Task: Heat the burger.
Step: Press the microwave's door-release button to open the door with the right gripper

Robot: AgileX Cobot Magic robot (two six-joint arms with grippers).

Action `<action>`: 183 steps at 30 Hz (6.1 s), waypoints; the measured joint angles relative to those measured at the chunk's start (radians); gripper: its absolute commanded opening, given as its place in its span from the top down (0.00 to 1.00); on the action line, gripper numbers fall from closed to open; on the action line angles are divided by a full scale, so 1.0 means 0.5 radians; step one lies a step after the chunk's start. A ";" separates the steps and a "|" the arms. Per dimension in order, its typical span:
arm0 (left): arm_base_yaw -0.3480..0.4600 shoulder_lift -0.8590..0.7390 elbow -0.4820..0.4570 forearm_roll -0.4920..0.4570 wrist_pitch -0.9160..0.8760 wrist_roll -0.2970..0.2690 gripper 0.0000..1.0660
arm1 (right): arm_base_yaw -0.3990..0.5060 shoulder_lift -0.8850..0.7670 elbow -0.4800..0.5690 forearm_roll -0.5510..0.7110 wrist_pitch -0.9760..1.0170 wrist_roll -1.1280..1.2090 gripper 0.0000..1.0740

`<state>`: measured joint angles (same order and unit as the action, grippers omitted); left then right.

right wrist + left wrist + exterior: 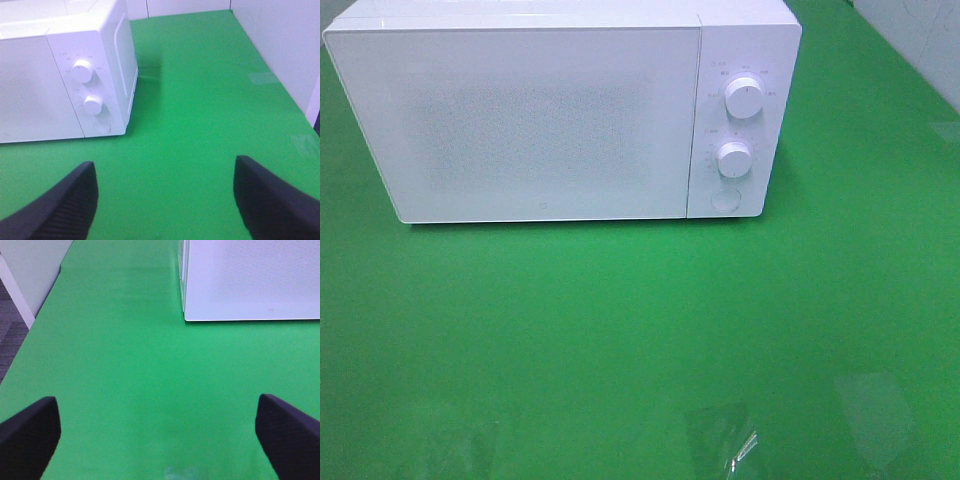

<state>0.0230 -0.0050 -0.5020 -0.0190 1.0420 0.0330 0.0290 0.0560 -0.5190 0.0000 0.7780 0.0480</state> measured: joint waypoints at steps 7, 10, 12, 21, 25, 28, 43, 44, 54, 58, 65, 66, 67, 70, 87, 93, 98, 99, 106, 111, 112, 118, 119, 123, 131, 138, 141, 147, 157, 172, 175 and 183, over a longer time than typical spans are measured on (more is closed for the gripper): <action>0.000 0.000 0.000 0.000 0.000 0.000 0.08 | 0.000 0.290 0.150 -0.010 -0.484 0.000 0.31; 0.000 0.000 0.000 0.000 0.000 0.000 0.08 | 0.000 0.390 0.196 -0.010 -0.654 0.000 0.31; 0.000 0.000 0.000 0.000 0.000 0.000 0.08 | 0.000 0.602 0.254 0.000 -0.968 0.000 0.32; 0.000 0.000 0.000 0.000 0.000 0.000 0.08 | 0.000 1.088 0.270 0.000 -1.516 0.000 0.32; 0.000 0.000 0.000 0.000 0.000 0.000 0.08 | 0.000 1.450 0.270 0.000 -1.886 0.000 0.32; 0.000 0.000 0.000 0.000 0.000 0.000 0.08 | 0.000 1.600 0.270 0.000 -2.066 0.000 0.32; 0.000 0.000 0.000 0.000 0.000 0.000 0.08 | 0.156 2.380 0.270 0.498 -3.010 -0.272 0.32; 0.000 0.000 0.000 0.000 0.000 0.000 0.08 | 0.264 2.436 0.270 0.600 -3.110 -0.356 0.32; 0.000 0.000 0.000 0.000 0.000 0.000 0.08 | 0.810 2.792 0.268 1.088 -3.556 -0.590 0.32; 0.000 0.000 0.000 0.000 0.000 0.000 0.08 | 0.996 2.900 0.266 1.188 -3.658 -0.636 0.32; 0.000 0.000 0.000 0.000 0.000 0.000 0.08 | 1.352 3.072 0.264 1.422 -3.854 -0.730 0.32; 0.000 0.000 0.000 0.000 0.000 0.000 0.08 | 1.352 3.072 0.264 1.422 -3.854 -0.730 0.32; 0.000 0.000 0.000 0.000 0.000 0.000 0.08 | 1.396 3.090 0.264 1.462 -3.870 -0.732 0.32; 0.000 0.000 0.000 0.000 0.000 0.000 0.08 | 1.476 3.120 0.264 1.538 -3.882 -0.734 0.32; 0.000 0.000 0.000 0.000 0.000 0.000 0.08 | 1.664 3.164 0.264 1.622 -3.904 0.854 0.59; 0.000 0.000 0.000 0.000 0.000 0.000 0.08 | 1.664 3.164 0.264 1.484 -3.902 1.650 0.84; 0.000 0.000 0.000 0.000 0.000 0.000 0.08 | 1.664 3.164 0.264 1.466 -3.770 2.134 1.00; 0.000 0.000 0.000 0.000 0.000 0.000 0.08 | 1.664 3.164 0.264 1.466 -3.770 2.134 1.00; 0.000 0.000 0.000 0.000 0.000 0.000 0.08 | 1.664 3.214 0.262 1.536 -3.622 2.362 1.00; 0.000 0.000 0.000 0.000 0.000 0.000 0.08 | 1.664 3.338 0.258 1.568 -3.586 2.560 1.00; 0.000 0.000 0.000 0.000 0.000 0.000 0.08 | 1.664 3.376 0.242 1.570 -3.566 2.588 1.00; 0.000 0.000 0.000 0.000 0.000 0.000 0.08 | 1.558 3.500 0.136 1.480 -3.498 2.618 1.00; 0.000 0.000 0.000 0.000 0.000 0.000 0.08 | 1.558 3.500 0.136 1.480 -3.498 2.618 1.00; 0.000 0.000 0.000 0.000 0.000 0.000 0.08 | 1.358 3.602 -0.016 1.246 -3.388 2.674 1.00; 0.000 0.000 0.000 0.000 0.000 0.000 0.08 | 1.178 3.728 -0.198 1.160 -3.216 2.676 1.00; 0.000 0.000 0.000 0.000 0.000 0.000 0.08 | 1.044 3.838 -0.350 1.096 -3.156 2.670 1.00; 0.000 0.000 0.000 0.000 0.000 0.000 0.08 | 1.016 3.882 -0.428 1.096 -3.058 2.670 1.00; 0.000 0.000 0.000 0.000 0.000 0.000 0.08 | 1.014 3.954 -0.526 1.096 -3.020 2.670 1.00; 0.000 0.000 0.000 0.000 0.000 0.000 0.08 | 1.014 4.060 -0.642 1.172 -3.168 2.640 1.00; 0.000 0.000 0.000 0.000 0.000 0.000 0.08 | 1.016 4.162 -0.704 1.260 -3.284 2.550 1.00; 0.000 0.000 0.000 0.000 0.000 0.000 0.08 | 1.022 4.168 -0.714 1.262 -3.302 2.552 1.00; 0.000 0.000 0.000 0.000 0.000 0.000 0.08 | 1.040 4.228 -0.788 1.312 -3.340 2.566 1.00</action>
<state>0.0230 -0.0050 -0.5020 -0.0190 1.0420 0.0330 0.5490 2.1700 -0.9130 0.6560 -0.8920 1.3310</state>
